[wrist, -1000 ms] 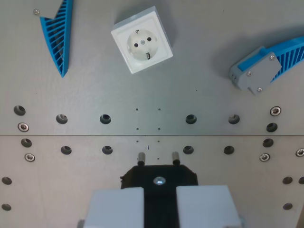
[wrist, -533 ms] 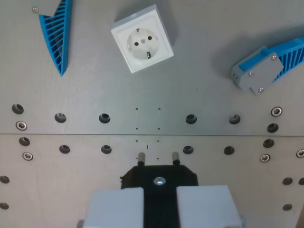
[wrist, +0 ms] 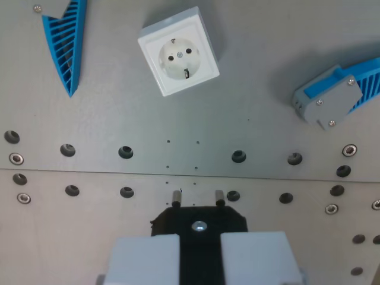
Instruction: Move above the white socket
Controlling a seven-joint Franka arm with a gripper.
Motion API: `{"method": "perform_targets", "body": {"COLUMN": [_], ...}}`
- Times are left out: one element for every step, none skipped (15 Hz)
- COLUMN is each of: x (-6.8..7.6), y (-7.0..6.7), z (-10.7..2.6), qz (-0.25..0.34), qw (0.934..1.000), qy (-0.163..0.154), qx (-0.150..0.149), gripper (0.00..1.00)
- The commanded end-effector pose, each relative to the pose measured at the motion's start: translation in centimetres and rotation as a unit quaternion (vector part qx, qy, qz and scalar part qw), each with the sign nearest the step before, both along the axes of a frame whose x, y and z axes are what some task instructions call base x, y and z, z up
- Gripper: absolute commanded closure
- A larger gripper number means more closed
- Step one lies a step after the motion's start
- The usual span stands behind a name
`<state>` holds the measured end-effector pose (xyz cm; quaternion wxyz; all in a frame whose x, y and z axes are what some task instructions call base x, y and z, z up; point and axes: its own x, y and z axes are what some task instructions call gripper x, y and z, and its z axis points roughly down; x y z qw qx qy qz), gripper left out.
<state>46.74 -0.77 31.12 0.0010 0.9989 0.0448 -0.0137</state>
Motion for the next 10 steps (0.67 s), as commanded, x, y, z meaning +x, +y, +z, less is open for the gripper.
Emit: {"method": "perform_targets", "body": {"x": [-0.4,-0.4,-0.4,-0.3,-0.3,-0.3,-0.2,-0.2,-0.2,-0.1], "y": [0.1,0.1,0.2,0.2,0.2,0.3,0.3,0.4,0.4,0.5], "z": [-1.4,-1.9,-2.4,-2.8,-3.3,-3.8,-4.3,-4.8,-5.3,-5.8], "qz": [0.046,0.051,0.056,0.061,0.065,0.070,0.076,0.081,0.086,0.091], "qw": [0.9979,0.9977,0.9975,0.9972,0.9970,0.9967,0.9964,0.9960,0.9957,0.9951], "qy": [-0.045,-0.044,-0.043,-0.042,-0.042,-0.039,-0.038,-0.037,-0.036,-0.036], "qx": [0.004,0.004,0.004,0.004,0.005,0.005,0.005,0.005,0.005,0.005], "gripper": [1.00,1.00,1.00,1.00,1.00,1.00,1.00,1.00,1.00,1.00]}}
